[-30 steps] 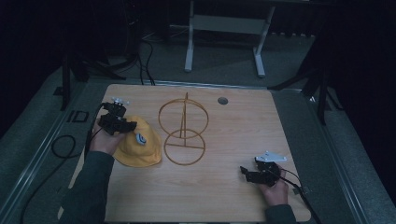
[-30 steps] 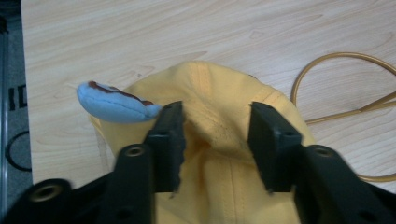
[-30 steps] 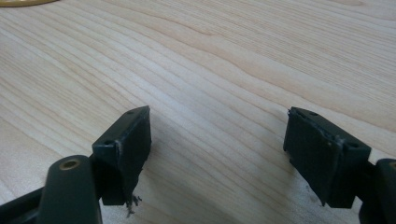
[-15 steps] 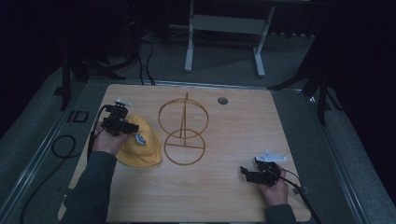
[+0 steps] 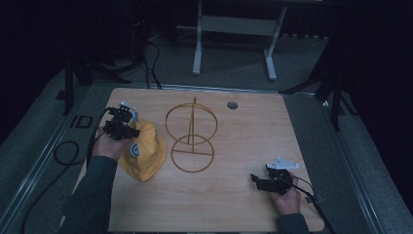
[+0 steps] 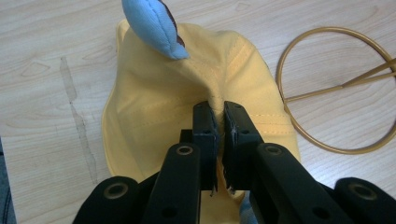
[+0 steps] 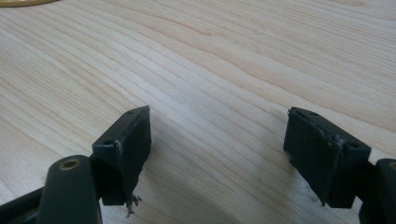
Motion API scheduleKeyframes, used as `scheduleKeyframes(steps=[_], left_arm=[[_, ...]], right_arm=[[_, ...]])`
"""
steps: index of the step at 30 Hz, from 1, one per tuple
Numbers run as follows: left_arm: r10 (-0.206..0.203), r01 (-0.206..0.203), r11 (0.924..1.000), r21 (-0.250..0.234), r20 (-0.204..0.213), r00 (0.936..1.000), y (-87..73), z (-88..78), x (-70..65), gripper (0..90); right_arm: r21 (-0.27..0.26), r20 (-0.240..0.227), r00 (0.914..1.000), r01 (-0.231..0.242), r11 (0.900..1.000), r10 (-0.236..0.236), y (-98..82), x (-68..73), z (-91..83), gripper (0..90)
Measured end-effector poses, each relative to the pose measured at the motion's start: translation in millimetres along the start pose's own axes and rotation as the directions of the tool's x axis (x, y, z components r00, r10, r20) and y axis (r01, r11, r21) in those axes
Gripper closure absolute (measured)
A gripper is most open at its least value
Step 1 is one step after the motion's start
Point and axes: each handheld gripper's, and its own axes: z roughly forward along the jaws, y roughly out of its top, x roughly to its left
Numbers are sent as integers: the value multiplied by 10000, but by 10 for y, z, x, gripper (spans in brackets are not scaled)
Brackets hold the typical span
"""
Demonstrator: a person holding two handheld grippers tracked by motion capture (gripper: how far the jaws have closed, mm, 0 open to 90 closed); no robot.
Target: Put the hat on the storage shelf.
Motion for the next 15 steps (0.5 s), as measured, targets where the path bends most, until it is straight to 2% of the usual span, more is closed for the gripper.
scheduleKeyframes(steps=[8,15], left_arm=[[176,-176,9998,-105,-51,9998,17,-92,28,848],[253,-245,9991,-341,221,9994,22,-198,85,849]], right_arm=[[1,1,10000,-1,10000,1,0,0,0,232],[5,-2,10000,-1,10000,1,0,0,0,232]])
